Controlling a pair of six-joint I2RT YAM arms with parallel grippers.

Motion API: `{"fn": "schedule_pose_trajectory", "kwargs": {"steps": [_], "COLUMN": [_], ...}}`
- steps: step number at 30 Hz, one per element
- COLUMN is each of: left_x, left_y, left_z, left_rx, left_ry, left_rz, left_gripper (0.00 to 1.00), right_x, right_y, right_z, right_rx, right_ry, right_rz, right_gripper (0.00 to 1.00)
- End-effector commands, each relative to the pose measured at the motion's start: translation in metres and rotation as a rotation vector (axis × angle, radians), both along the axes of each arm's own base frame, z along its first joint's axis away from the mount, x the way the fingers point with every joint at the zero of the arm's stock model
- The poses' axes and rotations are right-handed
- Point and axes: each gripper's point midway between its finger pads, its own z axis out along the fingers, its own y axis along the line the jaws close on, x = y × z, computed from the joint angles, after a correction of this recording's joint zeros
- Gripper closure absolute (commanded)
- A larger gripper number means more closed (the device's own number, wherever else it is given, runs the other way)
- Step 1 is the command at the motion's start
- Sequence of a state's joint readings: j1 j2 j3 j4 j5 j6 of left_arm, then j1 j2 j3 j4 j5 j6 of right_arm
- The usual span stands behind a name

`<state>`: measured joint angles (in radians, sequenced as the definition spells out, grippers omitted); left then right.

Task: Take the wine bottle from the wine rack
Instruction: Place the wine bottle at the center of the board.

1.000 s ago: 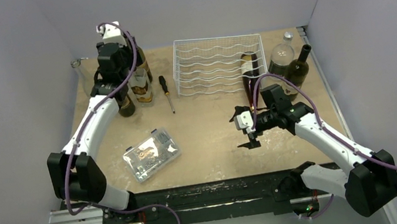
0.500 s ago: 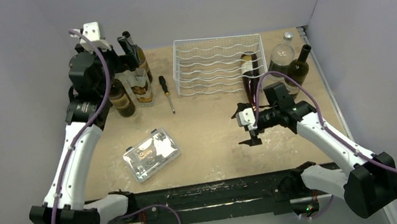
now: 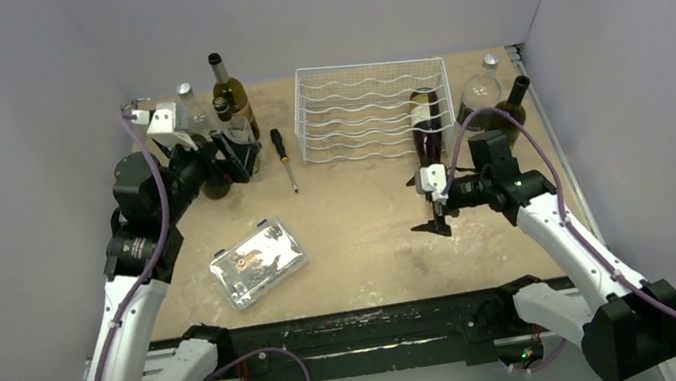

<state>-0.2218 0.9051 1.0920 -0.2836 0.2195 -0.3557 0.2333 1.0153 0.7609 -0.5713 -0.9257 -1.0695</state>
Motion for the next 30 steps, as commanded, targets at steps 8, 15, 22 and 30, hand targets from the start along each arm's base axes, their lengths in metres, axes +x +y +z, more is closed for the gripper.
{"fn": "schedule_pose_trajectory", "kwargs": {"steps": [8,15,22,30], "left_x": [-0.067,-0.087,-0.098,-0.104], "left_y": [-0.029,-0.032,-0.033,-0.02], "left_z": [-0.055,-0.096,-0.127,-0.139], "left_rx": [-0.177,-0.225,-0.223,-0.068], "left_ry": [0.194,0.266,0.328,0.357], "left_rz": [-0.2,-0.224,-0.243,-0.219], "left_gripper": [0.0,0.0,0.0,0.0], "right_x": [0.034,0.066,0.092,0.107], "right_y": [-0.018,-0.039,-0.059,-0.068], "right_z": [0.04,0.04,0.023,-0.007], "right_rx": [0.113,0.233,0.287,0.25], "right_ry": [0.121,0.16,0.234,0.316], "right_rz": [-0.4,-0.726,-0.97,-1.088], "right_gripper": [0.01,0.01,0.01,0.01]}}
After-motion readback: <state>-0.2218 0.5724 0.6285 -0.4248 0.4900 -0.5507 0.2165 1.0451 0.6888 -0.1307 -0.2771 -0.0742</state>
